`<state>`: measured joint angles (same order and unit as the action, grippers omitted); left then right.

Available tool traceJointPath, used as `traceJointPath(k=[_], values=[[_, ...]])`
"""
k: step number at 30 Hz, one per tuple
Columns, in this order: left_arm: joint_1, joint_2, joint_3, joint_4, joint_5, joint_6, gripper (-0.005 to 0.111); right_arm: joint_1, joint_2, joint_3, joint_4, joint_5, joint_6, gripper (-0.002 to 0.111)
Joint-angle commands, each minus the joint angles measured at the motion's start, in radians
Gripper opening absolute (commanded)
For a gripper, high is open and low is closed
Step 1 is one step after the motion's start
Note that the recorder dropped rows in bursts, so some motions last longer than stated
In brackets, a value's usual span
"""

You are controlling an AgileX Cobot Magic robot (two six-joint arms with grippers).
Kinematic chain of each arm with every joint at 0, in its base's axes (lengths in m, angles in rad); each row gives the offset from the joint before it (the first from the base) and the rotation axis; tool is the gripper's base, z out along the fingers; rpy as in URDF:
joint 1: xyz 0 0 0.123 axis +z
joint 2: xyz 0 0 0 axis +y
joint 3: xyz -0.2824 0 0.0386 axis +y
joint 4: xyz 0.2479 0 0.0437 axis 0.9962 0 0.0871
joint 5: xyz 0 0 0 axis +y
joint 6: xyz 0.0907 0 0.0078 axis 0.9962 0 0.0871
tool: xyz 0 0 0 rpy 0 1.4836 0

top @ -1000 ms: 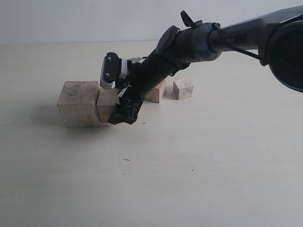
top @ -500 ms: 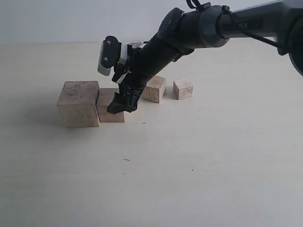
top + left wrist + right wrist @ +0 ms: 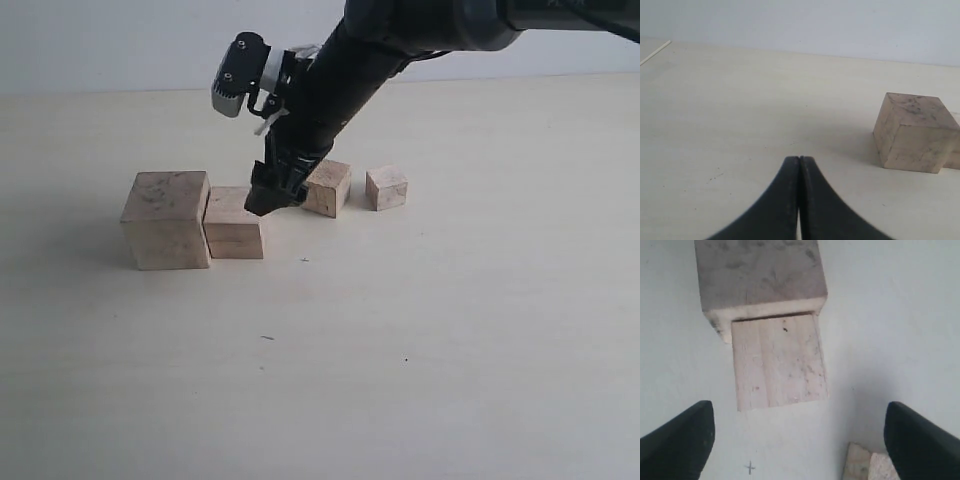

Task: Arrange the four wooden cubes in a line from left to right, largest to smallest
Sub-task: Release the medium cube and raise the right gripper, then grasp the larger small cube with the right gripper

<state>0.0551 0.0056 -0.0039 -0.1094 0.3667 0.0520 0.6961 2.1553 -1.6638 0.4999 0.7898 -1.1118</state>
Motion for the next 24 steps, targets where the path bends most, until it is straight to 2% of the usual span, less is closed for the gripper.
traceJointPath(k=[1, 5, 12, 18, 24], values=[[-0.006, -0.006, 0.004, 0.002, -0.012, -0.005, 0.000, -0.011, -0.019, -0.001, -0.170, 0.002, 0.134, 0.086], [-0.006, -0.006, 0.004, 0.002, -0.012, -0.005, 0.000, -0.058, -0.036, -0.001, -0.176, -0.018, 0.196, 0.086], [-0.006, -0.006, 0.004, 0.002, -0.012, -0.005, 0.000, -0.174, -0.034, 0.001, -0.036, -0.040, 0.191, 0.086], [-0.006, -0.006, 0.004, 0.002, -0.012, -0.005, 0.000, -0.215, -0.009, 0.001, 0.227, -0.030, -0.035, 0.086], [-0.006, -0.006, 0.004, 0.002, -0.012, -0.005, 0.000, -0.215, 0.055, 0.001, 0.222, -0.033, -0.048, 0.086]])
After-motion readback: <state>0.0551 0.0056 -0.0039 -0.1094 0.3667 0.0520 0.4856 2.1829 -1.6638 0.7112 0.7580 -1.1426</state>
